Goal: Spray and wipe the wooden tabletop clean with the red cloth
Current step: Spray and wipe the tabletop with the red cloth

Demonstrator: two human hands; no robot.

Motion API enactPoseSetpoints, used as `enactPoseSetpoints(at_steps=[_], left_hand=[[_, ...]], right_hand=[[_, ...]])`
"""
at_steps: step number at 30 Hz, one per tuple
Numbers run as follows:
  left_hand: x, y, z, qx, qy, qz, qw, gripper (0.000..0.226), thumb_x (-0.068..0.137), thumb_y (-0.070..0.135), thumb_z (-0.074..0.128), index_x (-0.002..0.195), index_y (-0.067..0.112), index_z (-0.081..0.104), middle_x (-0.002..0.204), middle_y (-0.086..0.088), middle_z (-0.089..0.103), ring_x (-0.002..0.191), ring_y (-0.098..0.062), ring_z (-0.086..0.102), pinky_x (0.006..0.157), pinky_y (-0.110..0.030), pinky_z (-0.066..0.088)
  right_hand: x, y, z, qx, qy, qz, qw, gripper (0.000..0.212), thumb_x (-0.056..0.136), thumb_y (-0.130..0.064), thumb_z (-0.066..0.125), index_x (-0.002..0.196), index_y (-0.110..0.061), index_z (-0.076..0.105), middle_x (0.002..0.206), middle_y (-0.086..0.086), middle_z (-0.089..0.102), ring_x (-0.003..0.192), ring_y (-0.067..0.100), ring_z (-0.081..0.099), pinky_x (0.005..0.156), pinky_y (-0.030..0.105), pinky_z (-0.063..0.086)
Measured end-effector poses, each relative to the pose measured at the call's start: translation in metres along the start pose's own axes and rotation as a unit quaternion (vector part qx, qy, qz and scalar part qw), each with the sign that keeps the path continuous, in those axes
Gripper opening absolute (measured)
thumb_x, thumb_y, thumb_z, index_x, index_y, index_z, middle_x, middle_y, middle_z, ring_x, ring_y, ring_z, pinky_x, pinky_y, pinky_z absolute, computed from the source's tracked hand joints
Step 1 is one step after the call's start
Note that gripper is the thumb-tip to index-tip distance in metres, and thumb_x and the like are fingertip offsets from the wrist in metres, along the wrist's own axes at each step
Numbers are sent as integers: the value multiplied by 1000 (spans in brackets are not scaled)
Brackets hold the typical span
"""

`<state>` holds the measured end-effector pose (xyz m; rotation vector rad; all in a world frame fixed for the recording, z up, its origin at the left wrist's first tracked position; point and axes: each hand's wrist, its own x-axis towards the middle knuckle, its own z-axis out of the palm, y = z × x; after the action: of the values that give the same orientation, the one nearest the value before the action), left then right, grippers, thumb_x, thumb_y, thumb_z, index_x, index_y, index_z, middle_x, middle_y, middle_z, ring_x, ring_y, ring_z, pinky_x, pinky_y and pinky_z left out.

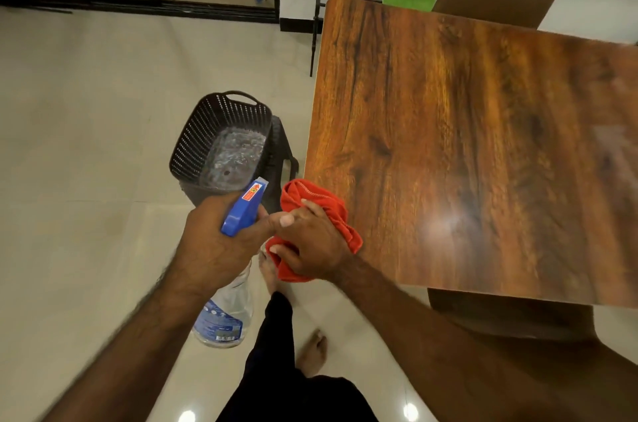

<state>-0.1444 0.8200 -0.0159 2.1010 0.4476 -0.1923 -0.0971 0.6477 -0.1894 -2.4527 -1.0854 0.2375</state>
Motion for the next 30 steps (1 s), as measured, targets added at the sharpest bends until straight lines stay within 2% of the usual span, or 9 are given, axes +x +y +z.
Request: enactPoseSetpoints(at_steps=[4, 8, 10, 12, 15, 18, 21, 25, 30], left_hand=[[-33, -3, -3, -4, 2, -2, 1000, 44, 70, 61, 75, 67, 19, 63, 59, -5, 68, 59, -22, 67, 57, -25, 48], [-63, -7, -10, -18, -3, 6, 1000, 40, 72, 54, 78, 64, 18, 63, 59, -3, 68, 54, -14, 64, 53, -16, 44], [-72, -11, -13, -8, -12, 3, 1000, 38, 74, 53, 76, 64, 19, 63, 60, 0, 67, 56, -15, 64, 56, -17, 45], [-78, -17, -16, 1, -21, 0, 1000, 36, 74, 53, 74, 67, 20, 63, 61, 3, 67, 60, -18, 66, 59, -19, 45], [-81, -28, -18, 1, -37, -5, 999, 34, 77, 50, 76, 70, 19, 63, 62, 1, 66, 62, -18, 65, 62, -21, 48], [-78, -38, -21, -1, -45, 0, 999, 32, 79, 46, 77, 73, 19, 61, 66, 0, 65, 64, -20, 63, 63, -22, 48], [-69, -43, -21, -10, -42, 7, 999, 32, 77, 49, 76, 80, 21, 62, 69, 4, 62, 64, -16, 60, 63, -17, 46], [-48, -43, -29, -37, -32, -11, 999, 37, 73, 49, 77, 94, 21, 66, 79, 5, 65, 72, -16, 64, 65, -18, 47], [-13, -44, -47, -75, 11, 0, 997, 32, 74, 41, 84, 95, 23, 67, 82, 1, 69, 74, -18, 66, 67, -25, 54]], right_hand=[[-36, -1, 8, -12, -14, -35, 999, 47, 101, -47, 57, 141, -23, 58, 139, -2, 64, 139, 20, 50, 127, 52, 22], [-84, 17, -3, -65, -18, -22, 997, 59, 109, -53, 44, 163, -30, 34, 170, -13, 30, 159, 11, 20, 130, 50, 12], [-115, 39, -19, -64, -3, 77, 995, 64, 109, -56, 38, 167, -32, 22, 172, -14, 22, 160, 10, 14, 128, 56, 18], [-153, 67, -37, -54, 72, 201, 975, 64, 109, -55, 35, 166, -27, 25, 169, -6, 31, 158, 17, 24, 125, 60, 24], [-208, 98, -54, -20, 201, 400, 894, 63, 110, -57, 33, 164, -24, 29, 162, 5, 44, 152, 28, 37, 123, 63, 27], [-219, 104, -48, 0, 253, 495, 832, 64, 109, -54, 33, 162, -18, 30, 159, 14, 45, 150, 37, 39, 121, 68, 27], [-195, 84, -31, 20, 277, 492, 825, 60, 109, -46, 37, 159, -13, 36, 158, 17, 48, 149, 39, 40, 122, 67, 27], [-146, 33, -4, 58, 268, 423, 864, 56, 109, -37, 42, 158, -11, 43, 158, 12, 50, 150, 33, 41, 122, 62, 30], [-74, -40, 17, 141, 222, 367, 892, 51, 109, -35, 45, 156, -17, 48, 157, 0, 52, 150, 22, 41, 122, 57, 34]])
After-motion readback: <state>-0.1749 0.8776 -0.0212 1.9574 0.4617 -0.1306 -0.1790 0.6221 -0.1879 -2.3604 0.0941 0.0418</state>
